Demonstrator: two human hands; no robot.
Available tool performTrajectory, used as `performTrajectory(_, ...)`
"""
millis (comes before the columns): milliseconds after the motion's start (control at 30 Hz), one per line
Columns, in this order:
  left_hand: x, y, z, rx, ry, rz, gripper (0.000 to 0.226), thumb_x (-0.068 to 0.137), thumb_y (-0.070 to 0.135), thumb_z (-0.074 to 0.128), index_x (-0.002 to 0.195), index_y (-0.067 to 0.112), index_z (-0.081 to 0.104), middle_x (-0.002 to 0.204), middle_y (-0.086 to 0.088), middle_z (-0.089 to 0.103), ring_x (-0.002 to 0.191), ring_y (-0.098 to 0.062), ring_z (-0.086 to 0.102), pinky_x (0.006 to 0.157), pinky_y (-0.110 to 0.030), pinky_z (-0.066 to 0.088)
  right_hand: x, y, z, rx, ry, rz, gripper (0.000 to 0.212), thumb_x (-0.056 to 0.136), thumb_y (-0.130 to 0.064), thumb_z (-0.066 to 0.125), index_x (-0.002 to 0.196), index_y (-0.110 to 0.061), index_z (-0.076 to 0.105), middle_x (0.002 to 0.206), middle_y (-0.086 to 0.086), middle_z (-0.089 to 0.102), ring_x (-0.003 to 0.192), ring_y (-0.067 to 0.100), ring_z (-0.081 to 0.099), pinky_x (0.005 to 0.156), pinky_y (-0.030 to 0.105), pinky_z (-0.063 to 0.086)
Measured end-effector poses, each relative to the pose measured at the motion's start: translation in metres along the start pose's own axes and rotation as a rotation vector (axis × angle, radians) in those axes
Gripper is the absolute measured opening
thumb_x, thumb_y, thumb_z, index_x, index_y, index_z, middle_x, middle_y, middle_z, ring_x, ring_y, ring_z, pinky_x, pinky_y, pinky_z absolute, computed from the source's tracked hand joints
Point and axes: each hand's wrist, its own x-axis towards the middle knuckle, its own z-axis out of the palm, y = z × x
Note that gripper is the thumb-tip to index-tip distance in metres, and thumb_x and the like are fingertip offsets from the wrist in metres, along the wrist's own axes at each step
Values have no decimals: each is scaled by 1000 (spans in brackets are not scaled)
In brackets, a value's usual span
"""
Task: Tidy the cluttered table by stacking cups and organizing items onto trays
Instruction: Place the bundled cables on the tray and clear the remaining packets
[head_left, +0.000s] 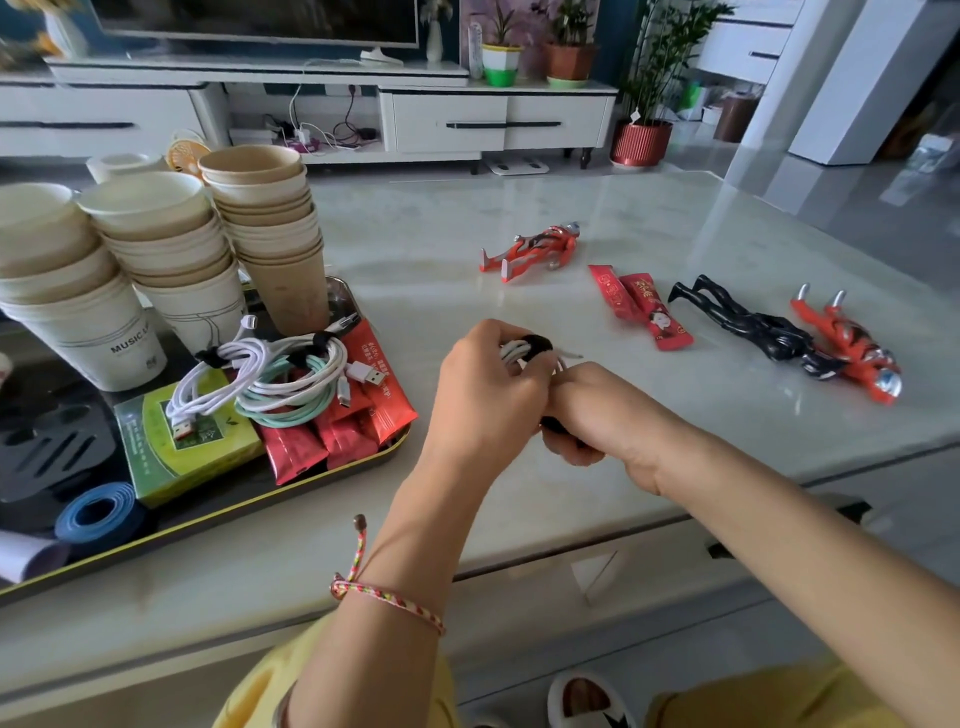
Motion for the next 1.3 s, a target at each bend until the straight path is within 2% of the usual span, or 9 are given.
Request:
performTrajectory(233, 4, -3, -12, 79, 154, 110, 5, 89, 21, 58, 86, 25, 57, 65, 19, 54, 57, 7, 52, 52, -5, 36, -1, 3, -22, -349, -71, -131, 41, 90, -43, 51, 67, -17, 72, 74, -5, 72, 58, 1, 54, 53, 10, 41)
performTrajectory(367, 5, -3, -14, -19, 118, 92, 3, 90, 20, 57, 89, 20, 60, 61, 11, 58, 52, 2, 51, 58, -13, 40, 6, 6, -33, -125, 205, -221, 29, 90, -27, 56, 65, -15, 64, 59, -9, 61, 52, 1, 49, 50, 14, 38)
performTrajectory(500, 2, 0, -11, -79, 22, 103, 6, 88, 15, 60, 91, 20, 62, 63, 6, 62, 60, -8, 55, 68, -31, 48, 16, 12, -36, 129, 324, -192, 21, 94, -24, 50, 79, -15, 63, 72, -5, 62, 66, 8, 54, 62, 21, 42)
performTrajectory(634, 1, 0, -10, -97, -79, 143, 14, 88, 15, 60, 89, 29, 59, 60, 11, 63, 56, 4, 53, 61, -21, 44, 27, 19, -35, 343, 270, -53, 29, 96, -27, 45, 76, -14, 61, 72, 1, 61, 65, 14, 54, 63, 26, 40)
performTrajectory(767, 1, 1, -10, -139, -155, 167, 21, 88, 11, 59, 88, 31, 60, 58, 14, 64, 57, 3, 53, 54, -11, 43, 33, 22, -44, 492, -82, 101, 38, 96, -43, 36, 85, -15, 58, 70, 1, 65, 64, 14, 53, 64, 28, 38)
performTrajectory(867, 0, -1, -11, -112, -165, 173, 29, 87, 9, 59, 83, 38, 59, 61, 15, 66, 55, 2, 52, 54, -11, 44, 34, 24, -48, 454, -183, 93, 29, 94, -38, 41, 85, -17, 60, 67, -4, 64, 64, 12, 51, 68, 28, 37)
performTrajectory(1034, 2, -3, -11, -27, -129, 169, 32, 84, 9, 61, 79, 41, 59, 67, 9, 69, 47, 1, 51, 55, -13, 44, 41, 21, -50, 393, -227, 82, 25, 90, -35, 48, 80, -16, 60, 62, -3, 61, 62, 12, 45, 64, 27, 31)
performTrajectory(1201, 0, -4, -10, 112, -119, 229, 21, 83, 5, 61, 88, 25, 68, 62, 26, 59, 60, 14, 54, 59, -3, 37, 45, 20, -52, 202, -222, 36, 28, 96, -32, 43, 91, -10, 60, 74, 11, 66, 72, 23, 52, 65, 29, 34)
performTrajectory(1301, 1, -4, -10, 141, -90, 250, 22, 82, 1, 60, 92, 18, 71, 71, 22, 60, 68, 10, 56, 63, -2, 37, 46, 19, -47, 157, -228, 20, 27, 96, -28, 41, 87, -13, 61, 76, 9, 69, 72, 19, 52, 61, 27, 33)
